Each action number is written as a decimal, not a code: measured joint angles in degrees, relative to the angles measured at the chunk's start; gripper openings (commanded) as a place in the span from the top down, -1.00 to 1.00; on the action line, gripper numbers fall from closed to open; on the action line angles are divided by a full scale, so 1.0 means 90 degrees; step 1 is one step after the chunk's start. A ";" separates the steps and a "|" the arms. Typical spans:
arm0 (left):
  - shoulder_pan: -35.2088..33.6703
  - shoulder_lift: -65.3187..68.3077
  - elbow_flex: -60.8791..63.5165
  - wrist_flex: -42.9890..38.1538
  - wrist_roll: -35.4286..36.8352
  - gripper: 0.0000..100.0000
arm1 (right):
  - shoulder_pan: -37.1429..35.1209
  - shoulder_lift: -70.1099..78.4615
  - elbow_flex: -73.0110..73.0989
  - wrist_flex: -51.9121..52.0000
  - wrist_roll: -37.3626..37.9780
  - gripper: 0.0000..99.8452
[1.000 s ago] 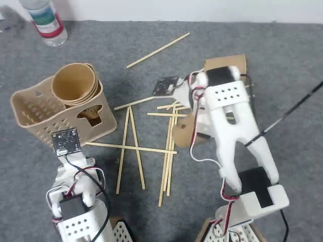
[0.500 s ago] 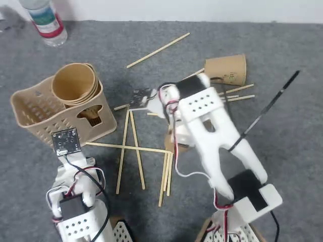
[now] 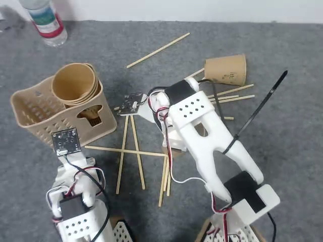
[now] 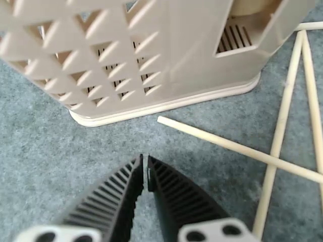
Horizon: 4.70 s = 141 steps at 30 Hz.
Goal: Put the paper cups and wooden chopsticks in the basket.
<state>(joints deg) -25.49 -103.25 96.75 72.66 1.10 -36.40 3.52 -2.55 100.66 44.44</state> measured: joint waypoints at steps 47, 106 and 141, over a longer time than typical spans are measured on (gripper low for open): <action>0.0010 0.0000 0.0000 0.0000 0.0000 0.97 | -0.1739 0.0830 -0.4816 -0.2286 -0.0498 0.99; 0.0342 0.0000 0.0000 -0.0547 0.0000 0.97 | -0.2100 0.2803 -0.7893 -0.1885 -0.1221 0.65; -0.0840 0.0000 0.0000 -0.2471 -0.0440 0.97 | -0.2686 0.3028 -0.8508 -0.2090 -0.1221 0.65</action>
<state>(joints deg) -33.05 -103.25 96.75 50.42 -2.86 -60.57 30.77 -79.12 81.85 33.45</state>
